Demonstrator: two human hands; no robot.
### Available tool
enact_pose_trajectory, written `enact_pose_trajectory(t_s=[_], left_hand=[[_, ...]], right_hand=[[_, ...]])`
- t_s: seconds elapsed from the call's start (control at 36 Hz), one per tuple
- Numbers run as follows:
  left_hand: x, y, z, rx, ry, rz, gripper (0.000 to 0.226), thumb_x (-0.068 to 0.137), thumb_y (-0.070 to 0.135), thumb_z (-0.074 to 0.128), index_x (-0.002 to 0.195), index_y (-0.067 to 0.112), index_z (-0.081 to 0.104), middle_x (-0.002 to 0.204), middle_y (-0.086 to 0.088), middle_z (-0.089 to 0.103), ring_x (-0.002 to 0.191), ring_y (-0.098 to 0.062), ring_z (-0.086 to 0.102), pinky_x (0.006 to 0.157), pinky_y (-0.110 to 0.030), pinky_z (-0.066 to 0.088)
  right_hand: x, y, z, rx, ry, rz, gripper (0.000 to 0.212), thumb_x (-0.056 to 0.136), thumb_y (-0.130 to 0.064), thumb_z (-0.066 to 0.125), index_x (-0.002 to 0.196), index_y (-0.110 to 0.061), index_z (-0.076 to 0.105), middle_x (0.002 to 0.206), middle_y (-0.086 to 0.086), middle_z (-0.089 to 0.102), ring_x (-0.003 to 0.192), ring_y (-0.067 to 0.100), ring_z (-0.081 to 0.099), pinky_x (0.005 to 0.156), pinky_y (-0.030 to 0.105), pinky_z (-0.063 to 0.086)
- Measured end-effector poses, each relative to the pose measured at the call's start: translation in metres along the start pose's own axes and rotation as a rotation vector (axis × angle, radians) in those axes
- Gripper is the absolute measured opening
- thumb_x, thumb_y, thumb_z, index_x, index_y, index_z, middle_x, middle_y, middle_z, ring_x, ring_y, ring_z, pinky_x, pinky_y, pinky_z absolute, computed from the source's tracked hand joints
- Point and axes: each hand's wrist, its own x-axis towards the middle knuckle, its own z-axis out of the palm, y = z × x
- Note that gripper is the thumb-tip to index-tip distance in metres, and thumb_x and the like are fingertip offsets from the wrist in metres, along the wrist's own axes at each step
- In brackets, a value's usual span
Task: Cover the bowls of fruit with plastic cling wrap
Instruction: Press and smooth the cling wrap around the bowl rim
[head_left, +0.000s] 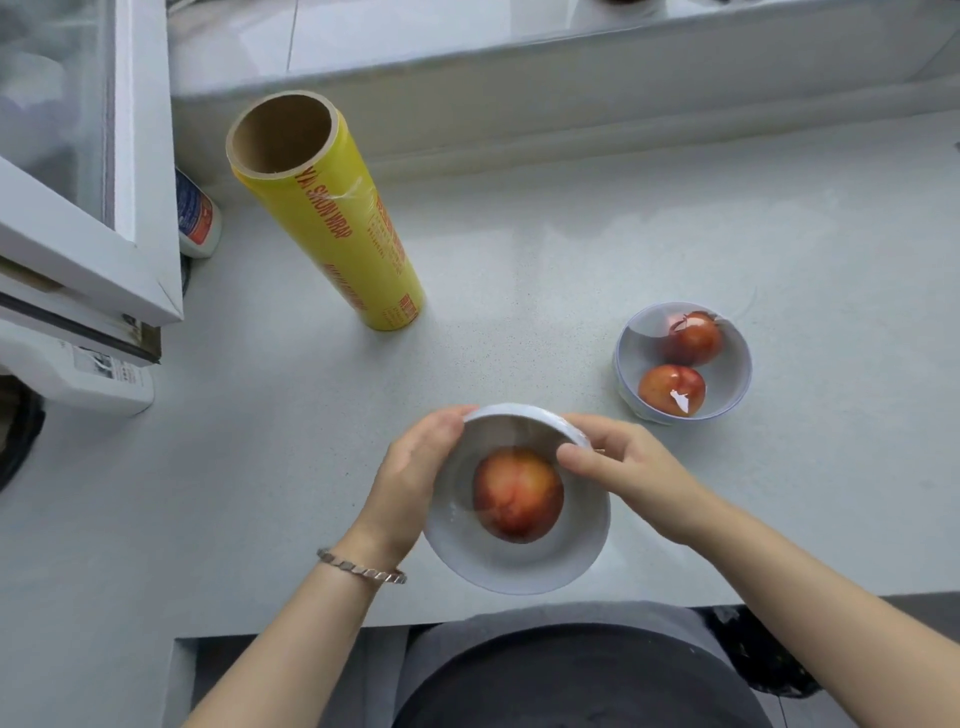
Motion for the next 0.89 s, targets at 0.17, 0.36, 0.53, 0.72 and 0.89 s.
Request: enact_pose_trajectory(t_s=[0.17,0.36,0.53,0.72,0.89], left_hand=[[0.01,0.0,0.002,0.132,-0.109,0.018,0.076,0.052,0.082,0.061,0.096,0.021,0.07,0.101,0.003,0.072,0.1,-0.012,0.065,0.089,-0.028,0.049],[0.002,-0.006,0.01,0.135,0.033,0.098,0.09,0.055,0.084,0.058,0.103,0.008,0.069,0.105,-0.003,0.071,0.102,-0.015,0.064,0.085,-0.024,0.05],[-0.006,-0.004,0.014,0.172,0.065,0.09,0.077,0.045,0.087,0.058,0.094,0.029,0.067,0.095,0.012,0.069,0.089,0.004,0.064,0.075,-0.01,0.047],[-0.011,0.001,0.014,0.225,0.073,0.083,0.048,0.054,0.064,0.063,0.091,0.035,0.063,0.095,0.019,0.066,0.088,0.011,0.061,0.074,-0.005,0.045],[-0.015,-0.004,0.012,0.26,0.086,0.061,0.045,0.054,0.062,0.06,0.091,0.036,0.063,0.096,0.019,0.066,0.089,0.01,0.061,0.076,-0.006,0.046]], right_hand=[[0.002,-0.014,0.0,-0.1,-0.061,0.036,0.053,0.072,-0.043,0.063,0.12,-0.021,0.061,0.117,0.001,0.067,0.112,0.017,0.061,0.099,0.033,0.047],[0.001,-0.036,-0.01,-0.204,0.042,-0.003,0.035,0.069,-0.04,0.066,0.1,-0.023,0.068,0.098,0.003,0.072,0.095,0.013,0.067,0.088,0.025,0.05],[0.006,-0.054,-0.018,-0.502,-0.011,0.061,0.006,0.08,-0.028,0.069,0.076,-0.025,0.067,0.08,-0.007,0.068,0.069,-0.003,0.058,0.068,0.009,0.044],[0.007,-0.058,-0.018,-0.686,-0.062,0.097,0.013,0.084,-0.033,0.063,0.079,-0.022,0.068,0.068,-0.003,0.063,0.063,0.003,0.05,0.059,0.015,0.039],[0.005,-0.051,-0.016,-0.718,-0.026,0.075,0.016,0.081,-0.029,0.067,0.065,-0.03,0.063,0.053,-0.018,0.059,0.052,-0.005,0.051,0.052,0.008,0.038]])
